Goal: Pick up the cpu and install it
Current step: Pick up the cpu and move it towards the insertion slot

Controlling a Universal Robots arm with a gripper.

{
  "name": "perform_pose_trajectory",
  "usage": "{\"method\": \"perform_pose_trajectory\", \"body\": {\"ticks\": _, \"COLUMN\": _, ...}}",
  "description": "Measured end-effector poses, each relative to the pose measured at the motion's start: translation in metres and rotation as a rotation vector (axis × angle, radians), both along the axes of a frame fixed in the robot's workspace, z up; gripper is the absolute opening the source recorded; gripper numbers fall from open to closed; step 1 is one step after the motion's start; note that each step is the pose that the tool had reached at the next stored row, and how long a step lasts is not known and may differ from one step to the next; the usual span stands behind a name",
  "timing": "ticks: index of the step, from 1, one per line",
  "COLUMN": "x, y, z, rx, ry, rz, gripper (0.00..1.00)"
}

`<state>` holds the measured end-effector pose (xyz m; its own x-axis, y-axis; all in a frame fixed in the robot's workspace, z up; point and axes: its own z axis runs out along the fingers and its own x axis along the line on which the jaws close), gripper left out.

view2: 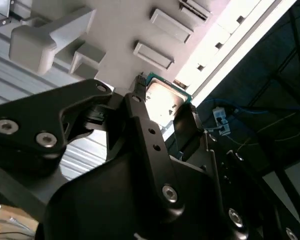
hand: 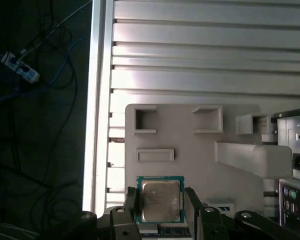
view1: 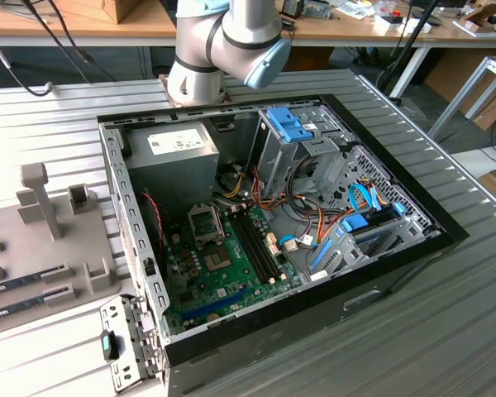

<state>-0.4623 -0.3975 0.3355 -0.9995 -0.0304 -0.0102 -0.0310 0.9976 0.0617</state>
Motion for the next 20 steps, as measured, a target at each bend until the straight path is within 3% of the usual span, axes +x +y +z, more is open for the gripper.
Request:
{"method": "perform_pose_trajectory", "body": {"ticks": 1, "x": 0.0000, "y": 0.0000, "z": 0.0000, "rx": -0.0174, "ry": 0.0001, "rz": 0.003, "gripper": 0.47}}
{"method": "perform_pose_trajectory", "body": {"ticks": 2, "x": 0.0000, "y": 0.0000, "z": 0.0000, "rx": -0.0473, "ry": 0.0004, "rz": 0.007, "gripper": 0.47}}
{"method": "perform_pose_trajectory", "body": {"ticks": 3, "x": 0.0000, "y": 0.0001, "z": 0.0001, "rx": -0.0695, "ry": 0.0004, "rz": 0.010, "gripper": 0.47}}
{"method": "perform_pose_trajectory", "body": {"ticks": 4, "x": 0.0000, "y": 0.0001, "z": 0.0000, "rx": -0.0767, "ry": 0.0004, "rz": 0.011, "gripper": 0.47}}
{"method": "perform_pose_trajectory", "body": {"ticks": 12, "x": 0.0000, "y": 0.0001, "z": 0.0001, "rx": -0.0787, "ry": 0.0005, "rz": 0.011, "gripper": 0.47}}
{"method": "perform_pose_trajectory", "body": {"ticks": 20, "x": 0.0000, "y": 0.0001, "z": 0.0084, "rx": -0.0787, "ry": 0.0004, "rz": 0.011, "gripper": 0.47}}
